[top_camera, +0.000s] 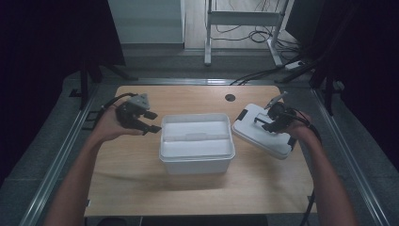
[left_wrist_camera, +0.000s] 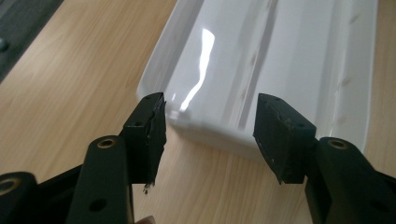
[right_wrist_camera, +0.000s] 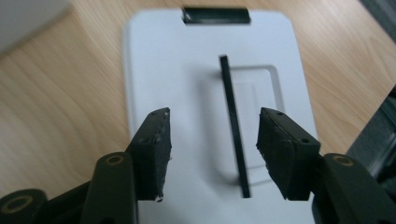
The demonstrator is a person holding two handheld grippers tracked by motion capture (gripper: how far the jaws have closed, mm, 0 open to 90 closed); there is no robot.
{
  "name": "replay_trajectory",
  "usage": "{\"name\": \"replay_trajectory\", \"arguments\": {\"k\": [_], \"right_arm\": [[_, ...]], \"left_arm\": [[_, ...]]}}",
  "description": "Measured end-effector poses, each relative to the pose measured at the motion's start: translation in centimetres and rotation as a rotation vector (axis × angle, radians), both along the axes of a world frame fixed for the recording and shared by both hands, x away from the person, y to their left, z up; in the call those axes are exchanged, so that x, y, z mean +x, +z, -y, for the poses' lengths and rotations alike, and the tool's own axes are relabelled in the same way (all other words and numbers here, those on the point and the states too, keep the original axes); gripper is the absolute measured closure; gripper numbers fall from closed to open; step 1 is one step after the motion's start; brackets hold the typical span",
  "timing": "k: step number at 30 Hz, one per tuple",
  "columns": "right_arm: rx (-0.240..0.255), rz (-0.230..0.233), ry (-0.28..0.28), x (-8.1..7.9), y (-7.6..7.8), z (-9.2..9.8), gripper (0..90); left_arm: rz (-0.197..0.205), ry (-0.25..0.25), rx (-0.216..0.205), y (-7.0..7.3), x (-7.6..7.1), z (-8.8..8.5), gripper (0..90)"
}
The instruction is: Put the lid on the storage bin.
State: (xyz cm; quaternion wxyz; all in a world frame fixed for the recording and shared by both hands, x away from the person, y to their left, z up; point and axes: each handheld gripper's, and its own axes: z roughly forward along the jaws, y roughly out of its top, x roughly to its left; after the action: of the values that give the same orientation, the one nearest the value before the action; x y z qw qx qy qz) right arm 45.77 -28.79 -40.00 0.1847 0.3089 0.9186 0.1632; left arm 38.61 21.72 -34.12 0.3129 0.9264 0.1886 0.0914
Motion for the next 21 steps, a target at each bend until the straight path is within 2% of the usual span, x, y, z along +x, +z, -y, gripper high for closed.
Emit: {"name": "replay_trajectory", "arguments": {"k": [4, 5, 6, 7, 11, 13, 15, 18, 19, 20, 21], "right_arm": [[-0.062, -0.057, 0.008, 1.8, -1.0, -0.3, 50.2], [-0.090, -0.079, 0.015, 2.3, -1.5, -0.5, 51.3], [-0.116, -0.093, 0.020, 2.6, -1.8, -0.6, 52.7], [-0.137, -0.108, 0.025, 3.0, -2.2, -0.7, 55.6], [-0.169, -0.158, 0.034, 4.0, -3.5, -0.8, 66.9], [-0.183, -0.186, 0.048, 4.3, -4.1, -0.8, 73.1], [-0.205, -0.186, 0.053, 4.5, -4.5, -0.8, 80.6], [-0.215, -0.174, 0.072, 4.7, -4.3, -0.6, 83.0], [-0.231, -0.170, 0.073, 4.7, -4.2, -0.6, 83.3], [-0.241, -0.181, 0.085, 4.8, -4.0, -0.6, 83.3], [-0.253, -0.174, 0.093, 4.7, -3.9, -0.6, 83.4]], "left_arm": [[-0.030, 0.049, 0.014, -2.0, -0.5, -2.1, 42.9], [-0.032, 0.045, 0.026, -2.4, -0.6, -2.5, 42.6], [-0.044, 0.063, 0.005, -2.9, -0.8, -2.7, 42.3], [-0.048, 0.073, 0.012, -3.3, -0.9, -3.0, 42.0], [-0.074, 0.078, 0.029, -4.9, -1.1, -3.6, 41.2], [-0.089, 0.084, 0.059, -5.9, -1.1, -3.7, 40.9], [-0.102, 0.093, 0.073, -6.8, -1.1, -3.9, 40.8], [-0.119, 0.102, 0.086, -7.9, -1.0, -4.0, 40.7], [-0.125, 0.105, 0.103, -8.3, -1.0, -4.0, 40.7], [-0.128, 0.113, 0.104, -8.7, -1.0, -4.0, 40.6], [-0.133, 0.116, 0.106, -9.0, -1.0, -4.1, 40.7]]}}
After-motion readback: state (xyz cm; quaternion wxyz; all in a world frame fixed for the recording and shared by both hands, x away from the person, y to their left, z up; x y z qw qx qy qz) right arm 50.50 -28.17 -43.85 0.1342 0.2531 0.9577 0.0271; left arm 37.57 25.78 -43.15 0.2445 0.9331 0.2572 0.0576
